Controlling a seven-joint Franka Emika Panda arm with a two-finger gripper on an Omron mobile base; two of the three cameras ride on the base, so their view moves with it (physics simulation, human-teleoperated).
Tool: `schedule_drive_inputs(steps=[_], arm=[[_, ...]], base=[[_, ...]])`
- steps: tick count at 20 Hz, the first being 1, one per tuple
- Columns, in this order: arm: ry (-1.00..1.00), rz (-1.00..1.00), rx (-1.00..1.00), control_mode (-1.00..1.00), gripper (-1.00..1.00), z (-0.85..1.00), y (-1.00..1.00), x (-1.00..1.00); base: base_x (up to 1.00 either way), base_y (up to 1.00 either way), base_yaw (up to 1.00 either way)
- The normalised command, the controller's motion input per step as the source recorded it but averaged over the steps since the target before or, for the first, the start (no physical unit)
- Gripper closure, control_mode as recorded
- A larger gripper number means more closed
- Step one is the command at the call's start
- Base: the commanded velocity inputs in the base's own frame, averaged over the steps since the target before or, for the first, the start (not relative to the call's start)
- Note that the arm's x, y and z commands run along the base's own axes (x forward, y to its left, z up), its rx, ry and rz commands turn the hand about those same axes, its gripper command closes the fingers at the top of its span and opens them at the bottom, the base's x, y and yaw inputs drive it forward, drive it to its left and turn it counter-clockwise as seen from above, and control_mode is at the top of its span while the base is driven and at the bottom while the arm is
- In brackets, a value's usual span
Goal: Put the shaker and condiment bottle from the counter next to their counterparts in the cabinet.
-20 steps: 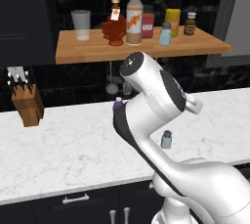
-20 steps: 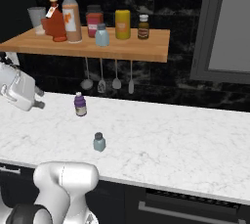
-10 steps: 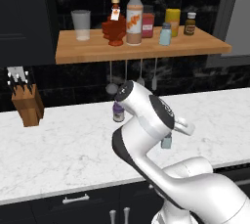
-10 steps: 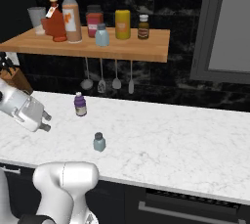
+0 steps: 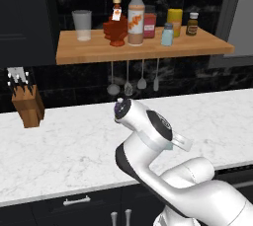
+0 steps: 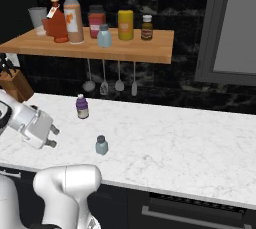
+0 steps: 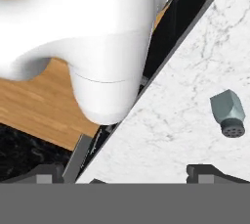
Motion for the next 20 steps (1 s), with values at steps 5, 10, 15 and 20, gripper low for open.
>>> schedule_drive_inputs(steps=[5, 10, 15, 20], arm=[[-0.04, -0.01, -0.03, -1.00, -1.00, -0.19, 0.00, 0.25], [0.02, -0.01, -0.01, -1.00, -1.00, -0.18, -0.01, 0.17], [0.04, -0.03, 0.00, -1.00, -1.00, -0.35, -0.04, 0.21], [0.07, -0.01, 0.00, -1.00, -1.00, -0.40, -0.05, 0.12]], base=[[0.00, 0.00, 0.00], [0.00, 0.00, 0.00], [0.00, 0.00, 0.00], [0.00, 0.00, 0.00]])
